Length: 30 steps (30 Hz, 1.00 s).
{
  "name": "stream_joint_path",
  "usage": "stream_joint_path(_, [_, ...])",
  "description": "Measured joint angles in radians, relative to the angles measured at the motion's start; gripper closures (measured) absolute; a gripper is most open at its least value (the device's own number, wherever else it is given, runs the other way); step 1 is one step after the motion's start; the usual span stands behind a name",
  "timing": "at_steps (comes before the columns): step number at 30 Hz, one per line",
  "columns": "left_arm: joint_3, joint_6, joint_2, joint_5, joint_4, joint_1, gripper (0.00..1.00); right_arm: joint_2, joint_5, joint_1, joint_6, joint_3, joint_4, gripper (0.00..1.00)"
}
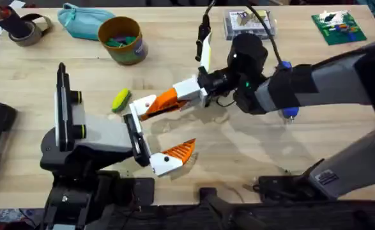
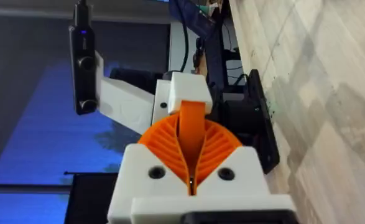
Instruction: Pick up the gripper from the table and insert it into the empty holder that is missing its gripper. Then pick up a screw, insert it into the mounting hole, and use the screwdriver to tighten it. Finally, clean up the table by picking up the vegetable and placing it into the bucket.
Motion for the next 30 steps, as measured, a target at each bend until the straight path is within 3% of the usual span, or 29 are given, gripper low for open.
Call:
stream_joint_path(19, [0.000,0.000,0.000,-0.001,0.000,0.000,0.014,0.000,0.004,0.001,-0.001,0.000,0.000,0.991])
stream_joint_path(21, [0.000,0.000,0.000,-0.002,0.000,0.000,0.014,0.000,0.004,0.001,0.000,0.000,0.000,0.952])
stream_joint_path(22, [0.000,0.000,0.000,-0.002,0.000,0.000,0.014,0.000,0.005,0.001,0.000,0.000,-0.002,0.898])
stream_joint_path(23, [0.000,0.001,0.000,-0.002,0.001,0.000,0.014,0.000,0.007,0.001,-0.001,0.000,-0.004,0.784])
stream_joint_path(28, [0.000,0.009,0.000,0.000,0.000,0.000,0.014,0.015,0.016,0.010,-0.006,0.000,-0.009,0.074])
stream_joint_path(30, [0.000,0.012,0.000,0.000,0.000,0.000,0.013,0.018,0.018,0.011,-0.008,0.000,-0.010,0.012])
